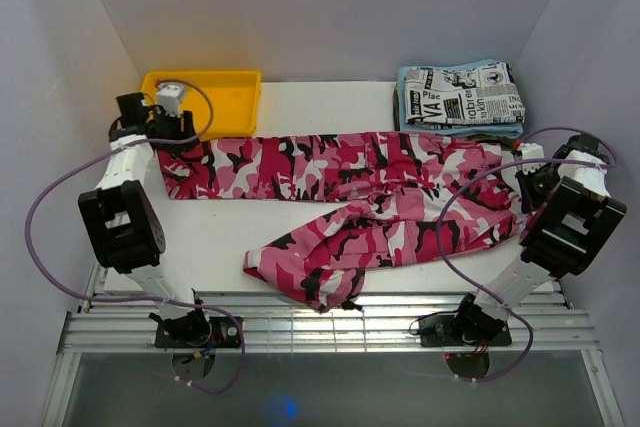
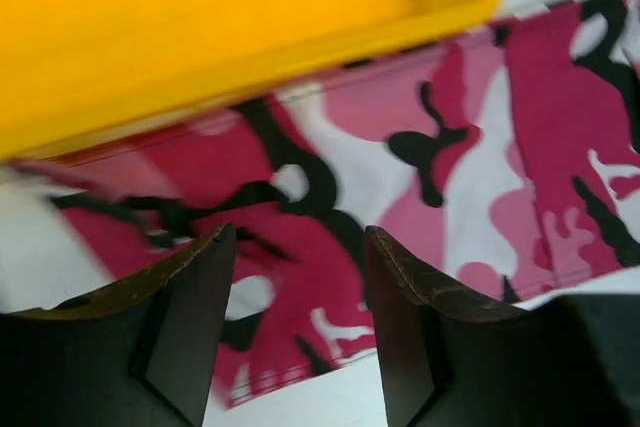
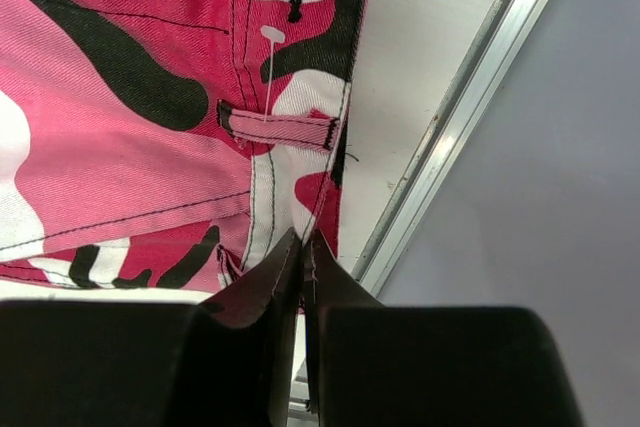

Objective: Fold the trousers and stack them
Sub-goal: Flatten the trousers out

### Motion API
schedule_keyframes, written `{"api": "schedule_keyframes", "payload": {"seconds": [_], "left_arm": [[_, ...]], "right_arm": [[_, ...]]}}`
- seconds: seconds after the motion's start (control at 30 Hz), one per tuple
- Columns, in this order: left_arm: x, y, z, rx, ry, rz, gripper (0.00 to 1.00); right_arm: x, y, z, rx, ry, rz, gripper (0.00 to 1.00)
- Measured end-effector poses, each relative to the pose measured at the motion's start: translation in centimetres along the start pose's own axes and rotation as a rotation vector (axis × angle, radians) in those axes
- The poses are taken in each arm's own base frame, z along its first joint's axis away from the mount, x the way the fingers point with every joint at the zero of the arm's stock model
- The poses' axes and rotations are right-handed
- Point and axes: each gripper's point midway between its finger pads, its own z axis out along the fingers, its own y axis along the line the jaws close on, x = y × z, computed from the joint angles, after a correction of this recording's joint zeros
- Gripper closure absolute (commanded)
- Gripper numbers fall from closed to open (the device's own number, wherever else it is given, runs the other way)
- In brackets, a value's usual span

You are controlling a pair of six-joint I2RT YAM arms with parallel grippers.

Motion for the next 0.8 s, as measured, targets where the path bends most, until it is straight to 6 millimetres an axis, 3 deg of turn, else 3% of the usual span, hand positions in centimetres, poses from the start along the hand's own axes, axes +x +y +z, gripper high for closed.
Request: {"api": "schedule_keyframes", "payload": {"seconds": [0.13,0.2,0.27,0.3,0.47,0.67,0.8], "left_arm": [[3.9,-5.5,4.6,0.127,0.138,0.004,0.38],[6.9,-6.0,6.2,0.142,0.225,-0.035,0.39],[9.7,-5.3,7.0,0.118,0.306,-0.08,0.41],[11.1,-4.8,7.2,0.097,0.345,-0.101,0.41],[11.9,-1.1,6.1,-0.036,0.377,-0.15,0.41],[13.4,6.5,2.6,-0.247,0.404,-0.214,0.31],[11.5,11.0,-0.5,-0.317,0.336,-0.21,0.26]], "right_arm": [[0.0,0.1,0.0,0.0,0.001,0.008,0.92],[0.0,0.1,0.0,0.001,0.002,0.012,0.92],[0.0,0.1,0.0,0.002,0.003,0.013,0.92],[0.0,0.0,0.0,0.002,0.003,0.013,0.92],[0.0,0.0,0.0,0.003,0.004,0.014,0.92],[0.0,0.0,0.0,0.003,0.003,0.013,0.92],[-0.1,0.1,0.0,0.0,0.0,0.013,0.92]]}}
